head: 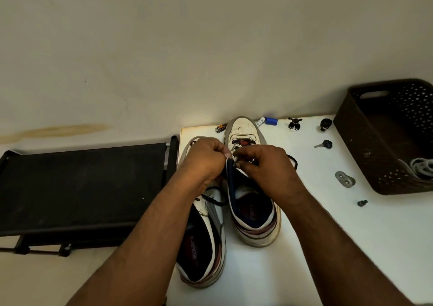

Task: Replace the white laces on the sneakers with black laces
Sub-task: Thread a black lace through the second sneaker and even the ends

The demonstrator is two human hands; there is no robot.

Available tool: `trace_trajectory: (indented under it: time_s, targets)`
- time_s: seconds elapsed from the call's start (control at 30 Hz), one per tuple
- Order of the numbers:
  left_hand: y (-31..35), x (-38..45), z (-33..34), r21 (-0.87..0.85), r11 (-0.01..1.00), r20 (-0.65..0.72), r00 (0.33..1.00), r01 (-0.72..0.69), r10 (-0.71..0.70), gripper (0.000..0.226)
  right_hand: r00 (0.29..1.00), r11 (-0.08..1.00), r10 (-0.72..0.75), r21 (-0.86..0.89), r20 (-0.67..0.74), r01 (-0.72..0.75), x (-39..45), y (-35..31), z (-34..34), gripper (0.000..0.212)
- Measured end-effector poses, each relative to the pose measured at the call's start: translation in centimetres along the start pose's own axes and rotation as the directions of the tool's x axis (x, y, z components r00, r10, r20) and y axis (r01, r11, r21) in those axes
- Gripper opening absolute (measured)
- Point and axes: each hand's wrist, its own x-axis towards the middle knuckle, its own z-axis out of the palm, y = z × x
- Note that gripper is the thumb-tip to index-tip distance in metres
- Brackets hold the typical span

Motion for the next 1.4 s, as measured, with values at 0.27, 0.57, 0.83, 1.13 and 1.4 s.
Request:
trace_trajectory:
  time_s: [0.27, 0.57, 0.83, 1.13, 1.4]
  targets:
    - [1.0, 1.0, -7.1, -0.962, 0.133, -0.227, 0.97, -0.237, 0.083, 0.024, 1.0, 0.999, 0.0, 0.043, -0.016, 0.001, 0.0, 0.3, 0.2, 0.024]
    - [-1.5, -2.1, -1.8, 0.559, 0.744, 0.194, 0.93, -0.366, 0.311, 0.015, 1.0, 1.0, -0.013, -0.02, -0.006, 0.013, -2.6, 0.4, -0.1, 0.025]
    - [-0.6, -2.0, -3.7, -0.963, 0.155, -0.223, 0.975, -0.22, -0.002, 0.03, 1.0, 1.0, -0.011, -0.025, -0.012, 0.011, -3.2, 0.6, 0.0, 0.025]
    - [-1.4, -2.4, -1.5, 0.444, 0.757, 0.234, 0.877, -0.48, 0.419, 0.017, 1.0, 0.998, -0.019, -0.061, -0.01, 0.019, -3.2, 0.5, -0.1, 0.026]
    - [-1.6, -2.1, -2.7, 0.214, 0.877, -0.195, 0.861, -0.43, 0.47, 0.017, 1.0, 0.998, -0.024, -0.058, -0.019, 0.023, -3.3, 0.7, -0.3, 0.025]
